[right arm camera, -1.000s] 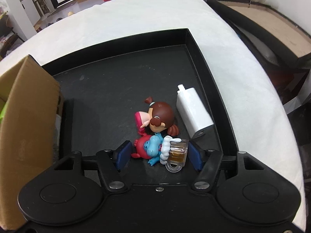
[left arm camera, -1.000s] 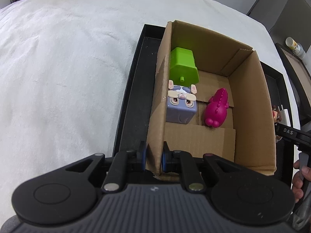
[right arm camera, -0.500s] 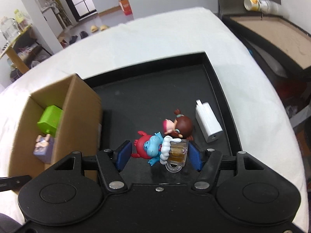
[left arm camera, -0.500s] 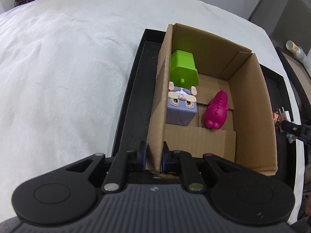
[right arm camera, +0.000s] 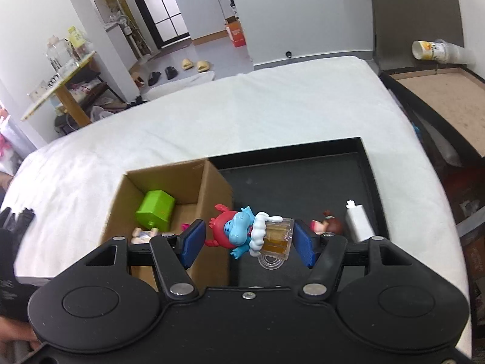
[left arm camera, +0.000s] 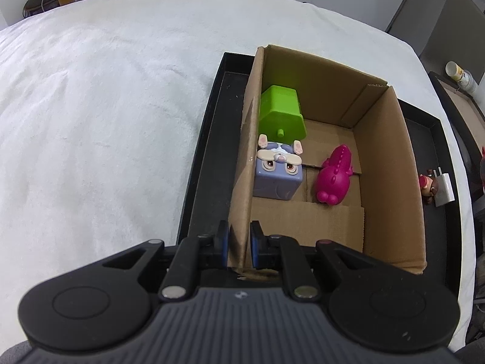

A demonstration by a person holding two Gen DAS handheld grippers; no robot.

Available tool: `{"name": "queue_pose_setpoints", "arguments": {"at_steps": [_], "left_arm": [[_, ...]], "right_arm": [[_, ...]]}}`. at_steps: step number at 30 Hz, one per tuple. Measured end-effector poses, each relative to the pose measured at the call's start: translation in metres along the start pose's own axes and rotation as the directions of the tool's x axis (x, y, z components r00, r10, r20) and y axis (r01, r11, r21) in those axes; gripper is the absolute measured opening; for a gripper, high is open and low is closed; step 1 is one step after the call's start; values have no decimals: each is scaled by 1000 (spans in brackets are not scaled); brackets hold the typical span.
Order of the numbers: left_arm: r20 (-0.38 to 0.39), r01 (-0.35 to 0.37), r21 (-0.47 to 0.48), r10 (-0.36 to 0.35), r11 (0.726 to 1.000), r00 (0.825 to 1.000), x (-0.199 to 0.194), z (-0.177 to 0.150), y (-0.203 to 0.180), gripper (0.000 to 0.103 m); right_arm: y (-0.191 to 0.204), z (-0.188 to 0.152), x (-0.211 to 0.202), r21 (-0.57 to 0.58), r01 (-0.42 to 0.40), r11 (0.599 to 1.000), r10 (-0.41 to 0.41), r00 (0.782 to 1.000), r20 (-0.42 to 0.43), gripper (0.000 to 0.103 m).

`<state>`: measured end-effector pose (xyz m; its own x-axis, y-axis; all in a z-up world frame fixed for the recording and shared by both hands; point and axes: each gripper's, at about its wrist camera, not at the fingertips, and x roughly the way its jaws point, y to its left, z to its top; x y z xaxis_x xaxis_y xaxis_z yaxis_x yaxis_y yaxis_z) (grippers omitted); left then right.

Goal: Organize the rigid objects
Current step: 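Lift the blue-haired figure with the right gripper and carry it over the box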

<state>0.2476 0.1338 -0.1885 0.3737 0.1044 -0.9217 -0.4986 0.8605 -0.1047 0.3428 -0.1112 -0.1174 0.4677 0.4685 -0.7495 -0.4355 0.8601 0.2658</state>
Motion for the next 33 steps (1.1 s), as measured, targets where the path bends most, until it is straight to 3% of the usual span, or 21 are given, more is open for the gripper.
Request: {"name": "queue_pose_setpoints", "arguments": {"at_steps": [14,33], "left_arm": [[4,6,23,-6,1000,1000,-2,0,-2,10],[-11,78,-14,-78,997,997,0,-1,11,11]], "right_arm": [[37,16,-12,-34,-23,999,24,1000,17,61],[89,28,20,-103,-15,995,15,1000,1,61]]}}
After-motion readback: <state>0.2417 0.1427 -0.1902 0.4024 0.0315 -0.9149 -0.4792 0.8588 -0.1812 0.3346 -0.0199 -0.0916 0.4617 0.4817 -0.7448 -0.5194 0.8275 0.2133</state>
